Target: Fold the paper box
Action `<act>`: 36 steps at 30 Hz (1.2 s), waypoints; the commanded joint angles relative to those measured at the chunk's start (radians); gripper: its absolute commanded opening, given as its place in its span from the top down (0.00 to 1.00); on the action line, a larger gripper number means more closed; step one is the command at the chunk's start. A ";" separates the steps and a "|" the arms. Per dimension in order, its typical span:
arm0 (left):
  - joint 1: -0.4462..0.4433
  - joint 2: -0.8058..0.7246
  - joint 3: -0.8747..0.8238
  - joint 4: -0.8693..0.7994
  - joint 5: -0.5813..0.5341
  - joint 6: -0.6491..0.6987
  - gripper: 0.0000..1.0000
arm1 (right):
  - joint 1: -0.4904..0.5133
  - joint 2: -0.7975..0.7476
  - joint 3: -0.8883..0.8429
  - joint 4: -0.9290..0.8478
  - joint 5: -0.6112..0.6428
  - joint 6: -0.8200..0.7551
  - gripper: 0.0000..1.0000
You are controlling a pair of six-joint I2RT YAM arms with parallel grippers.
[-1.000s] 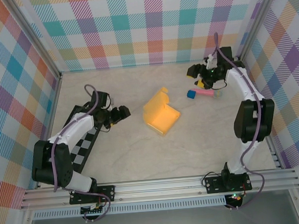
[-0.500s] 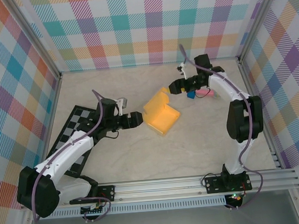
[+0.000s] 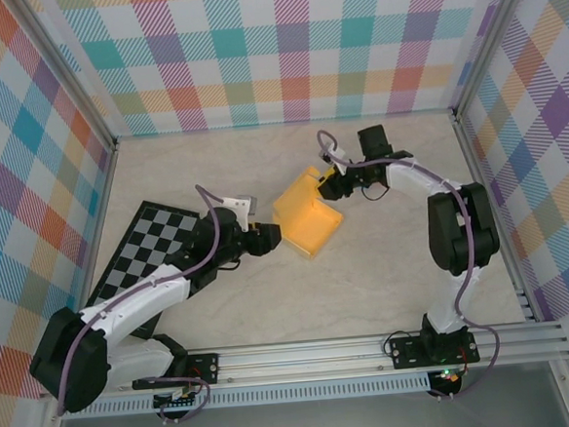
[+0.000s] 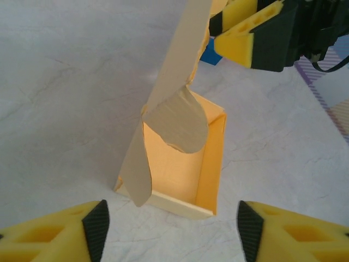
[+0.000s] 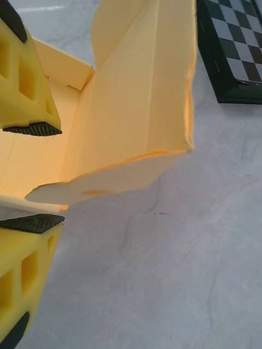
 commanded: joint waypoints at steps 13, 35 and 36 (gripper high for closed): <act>-0.044 0.150 0.016 0.178 -0.313 -0.029 0.58 | 0.119 -0.151 -0.315 0.496 0.446 0.203 0.90; 0.062 0.445 0.355 0.040 -0.097 0.062 0.51 | 0.199 -0.352 -0.647 0.657 0.953 0.742 0.90; 0.065 0.434 0.347 0.047 -0.096 0.053 0.49 | 0.200 -0.353 -0.649 0.655 0.948 0.742 0.87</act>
